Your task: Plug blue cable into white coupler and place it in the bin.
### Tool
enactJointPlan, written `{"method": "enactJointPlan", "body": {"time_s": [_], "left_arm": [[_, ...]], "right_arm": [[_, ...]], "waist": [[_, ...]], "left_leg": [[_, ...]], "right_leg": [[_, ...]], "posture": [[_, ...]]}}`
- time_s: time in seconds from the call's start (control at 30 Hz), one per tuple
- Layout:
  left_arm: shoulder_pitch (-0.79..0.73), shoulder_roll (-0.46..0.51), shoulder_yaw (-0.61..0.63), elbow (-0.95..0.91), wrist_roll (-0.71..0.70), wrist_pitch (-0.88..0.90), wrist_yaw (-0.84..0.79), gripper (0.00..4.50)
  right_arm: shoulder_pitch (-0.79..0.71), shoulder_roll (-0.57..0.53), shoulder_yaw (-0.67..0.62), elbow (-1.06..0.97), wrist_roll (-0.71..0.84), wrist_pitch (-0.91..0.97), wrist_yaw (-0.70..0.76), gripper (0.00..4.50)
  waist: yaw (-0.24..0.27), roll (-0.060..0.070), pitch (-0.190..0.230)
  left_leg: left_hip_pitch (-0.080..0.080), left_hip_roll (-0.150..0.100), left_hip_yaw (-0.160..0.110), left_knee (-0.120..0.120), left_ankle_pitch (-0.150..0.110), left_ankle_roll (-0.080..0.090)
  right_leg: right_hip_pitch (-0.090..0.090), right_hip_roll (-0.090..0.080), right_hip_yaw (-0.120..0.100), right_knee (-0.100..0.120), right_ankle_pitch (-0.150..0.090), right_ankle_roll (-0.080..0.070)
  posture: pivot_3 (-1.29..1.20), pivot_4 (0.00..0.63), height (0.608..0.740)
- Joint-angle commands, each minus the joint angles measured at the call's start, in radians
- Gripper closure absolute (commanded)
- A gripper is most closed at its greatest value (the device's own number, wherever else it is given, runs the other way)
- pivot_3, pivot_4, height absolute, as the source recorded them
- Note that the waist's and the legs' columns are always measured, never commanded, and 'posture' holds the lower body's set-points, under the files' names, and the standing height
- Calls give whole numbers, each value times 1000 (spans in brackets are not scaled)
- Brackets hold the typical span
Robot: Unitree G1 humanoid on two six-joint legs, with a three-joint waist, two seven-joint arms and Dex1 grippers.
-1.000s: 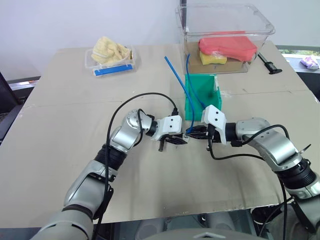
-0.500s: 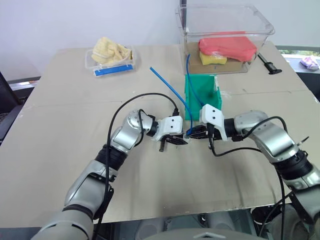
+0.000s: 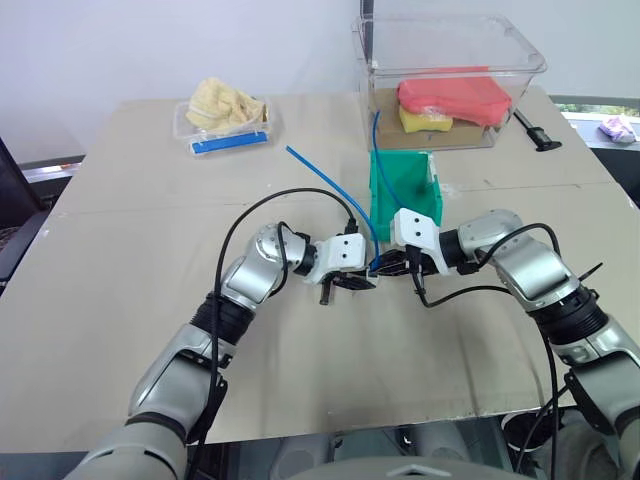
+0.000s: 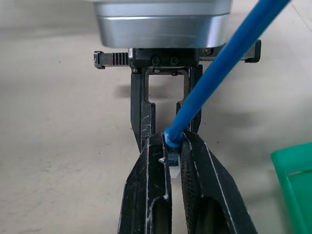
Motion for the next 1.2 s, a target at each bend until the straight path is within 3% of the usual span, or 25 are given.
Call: {"method": "enactJointPlan", "body": {"time_s": [0.03,0.07,0.2,0.27,0.4,0.53,0.67,0.77,0.87,1.07,1.1,1.13,1.2], "left_arm": [[-3,-9,12,-60,-29,-1,-6,4105],[-3,-10,18,-61,-36,12,-4,4105],[-8,-11,43,-66,-59,57,-2,4105],[-11,-11,58,-76,-76,95,-3,4105],[-11,-8,87,-120,-129,205,-7,4105],[-50,-45,147,-181,-235,460,40,4105],[-183,-121,252,-179,-337,784,178,4105],[-317,-181,324,-95,-392,929,261,4105],[-451,-250,363,84,-363,935,391,4105],[-651,-353,357,508,-276,729,518,4105],[-674,-361,351,555,-260,695,528,3091],[-695,-366,355,593,-253,676,536,2890],[-728,-368,361,637,-248,665,527,2044]], "right_arm": [[38,5,-39,24,-16,-1,-46,4500],[39,14,-103,11,7,-25,-74,4500],[65,1,-273,-96,97,-9,-128,3152],[124,-37,-351,-221,154,28,-137,2004],[272,-59,-496,-440,245,91,-224,202],[472,-56,-614,-641,242,128,-357,202],[719,-24,-657,-786,79,91,-539,202],[886,52,-670,-879,28,85,-645,202],[998,95,-642,-938,-25,75,-709,202],[1015,165,-615,-977,-36,75,-781,202],[1012,169,-615,-979,-36,71,-787,145],[1008,175,-616,-982,-32,68,-791,145],[997,187,-619,-991,-12,58,-791,145]], "waist": [[0,0,0],[0,0,0],[2,1,1],[4,1,1],[5,1,1],[5,1,1],[18,1,2],[25,1,2],[25,1,1],[13,1,1],[12,1,2],[11,1,2],[8,1,2]], "left_leg": [[0,0,0,0,0,0],[0,0,0,0,0,0],[-3,0,-1,1,0,-1],[-9,0,-2,2,0,-1],[-18,-1,-5,4,0,-2],[-20,-1,-4,4,0,-3],[-20,-2,-4,6,-1,-2],[-18,-2,-5,6,-1,-1],[-16,-1,-4,7,0,-2],[-11,-1,-1,6,0,-2],[-11,-1,-1,6,0,-3],[-11,-2,-1,6,0,-3],[-12,-2,0,6,0,-2]], "right_leg": [[0,0,0,0,0,0],[0,0,0,0,0,0],[-2,0,-1,0,0,0],[-6,0,-1,0,1,0],[-13,-1,-4,0,1,1],[-15,-1,-3,0,1,1],[-14,-1,-3,1,2,2],[-12,0,-4,1,1,3],[-10,1,-3,1,2,4],[-7,1,-1,0,1,8],[-7,1,-1,0,1,7],[-7,1,-1,0,3,4],[-7,1,-1,0,3,4]], "posture": [[0,150,740],[0,150,740],[0,150,740],[0,150,740],[0,150,740],[0,150,740],[0,150,740],[0,150,740],[0,150,740],[0,150,740],[0,150,740],[0,150,740],[0,150,740]]}}
